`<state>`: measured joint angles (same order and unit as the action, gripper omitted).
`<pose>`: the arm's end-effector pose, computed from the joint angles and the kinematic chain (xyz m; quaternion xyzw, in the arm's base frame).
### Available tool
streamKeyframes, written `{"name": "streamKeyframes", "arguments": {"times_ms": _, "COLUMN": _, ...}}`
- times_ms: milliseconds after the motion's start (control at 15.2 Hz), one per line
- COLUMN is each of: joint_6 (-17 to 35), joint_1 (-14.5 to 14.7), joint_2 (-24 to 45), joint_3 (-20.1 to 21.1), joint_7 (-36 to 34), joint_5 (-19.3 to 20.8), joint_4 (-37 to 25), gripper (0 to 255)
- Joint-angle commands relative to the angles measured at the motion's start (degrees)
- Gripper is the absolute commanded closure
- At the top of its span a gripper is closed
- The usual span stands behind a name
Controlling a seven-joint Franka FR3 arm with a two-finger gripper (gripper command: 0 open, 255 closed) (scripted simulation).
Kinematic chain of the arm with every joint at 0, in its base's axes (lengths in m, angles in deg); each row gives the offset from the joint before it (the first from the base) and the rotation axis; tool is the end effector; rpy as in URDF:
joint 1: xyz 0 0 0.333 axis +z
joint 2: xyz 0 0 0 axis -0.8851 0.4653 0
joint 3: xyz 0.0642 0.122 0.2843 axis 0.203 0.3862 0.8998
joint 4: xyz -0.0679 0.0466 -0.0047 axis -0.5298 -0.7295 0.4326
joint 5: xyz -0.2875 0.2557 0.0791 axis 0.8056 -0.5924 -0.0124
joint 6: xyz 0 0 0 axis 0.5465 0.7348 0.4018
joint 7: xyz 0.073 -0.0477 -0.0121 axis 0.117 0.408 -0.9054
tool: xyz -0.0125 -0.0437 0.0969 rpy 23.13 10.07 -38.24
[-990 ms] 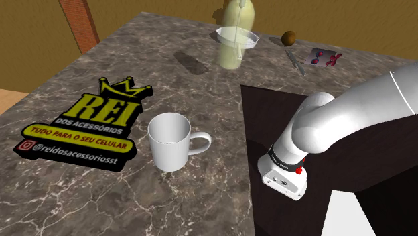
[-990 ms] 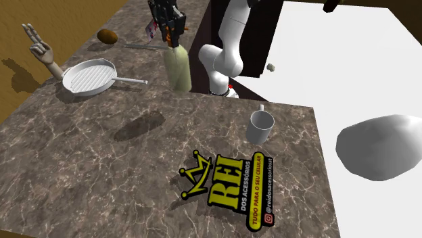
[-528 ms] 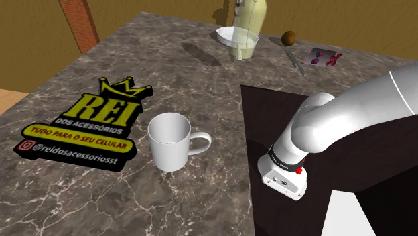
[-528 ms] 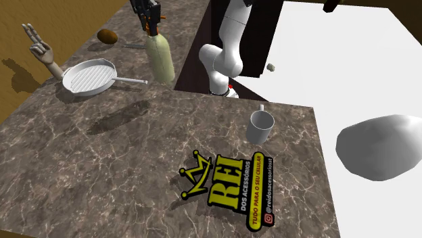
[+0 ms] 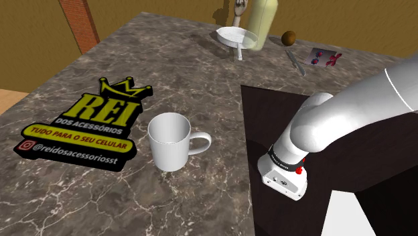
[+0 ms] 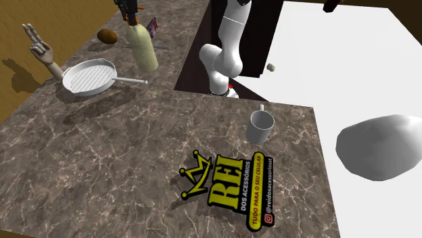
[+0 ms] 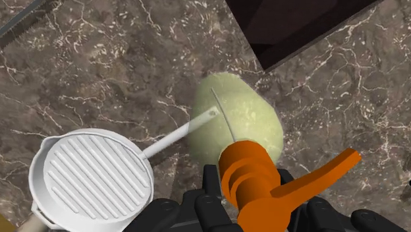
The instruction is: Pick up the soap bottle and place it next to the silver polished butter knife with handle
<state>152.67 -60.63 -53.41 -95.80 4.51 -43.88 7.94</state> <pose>0.3294 -0.1196 0.7759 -0.9992 0.0205 -0.0337 0.0028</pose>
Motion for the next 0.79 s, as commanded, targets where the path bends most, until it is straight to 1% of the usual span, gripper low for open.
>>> {"name": "streamKeyframes", "arguments": {"times_ms": 0, "joint_6": 0.2, "joint_1": -0.3, "joint_2": 1.8, "joint_3": -2.5, "joint_7": 3.1, "joint_5": 0.6, "joint_4": -1.8, "gripper": 255}}
{"name": "streamKeyframes", "arguments": {"times_ms": 396, "joint_6": 0.6, "joint_1": -1.6, "joint_2": 8.6, "joint_3": -10.8, "joint_7": 13.0, "joint_5": 0.8, "joint_4": -8.7, "gripper": 255}}
{"name": "streamKeyframes", "arguments": {"times_ms": 594, "joint_6": 0.5, "joint_1": -2.5, "joint_2": 13.3, "joint_3": -15.5, "joint_7": 18.5, "joint_5": -0.5, "joint_4": -13.4, "gripper": 255}}
{"name": "streamKeyframes", "arguments": {"times_ms": 726, "joint_6": 0.2, "joint_1": -3.3, "joint_2": 17.2, "joint_3": -18.8, "joint_7": 22.4, "joint_5": -2.1, "joint_4": -17.2, "gripper": 255}}
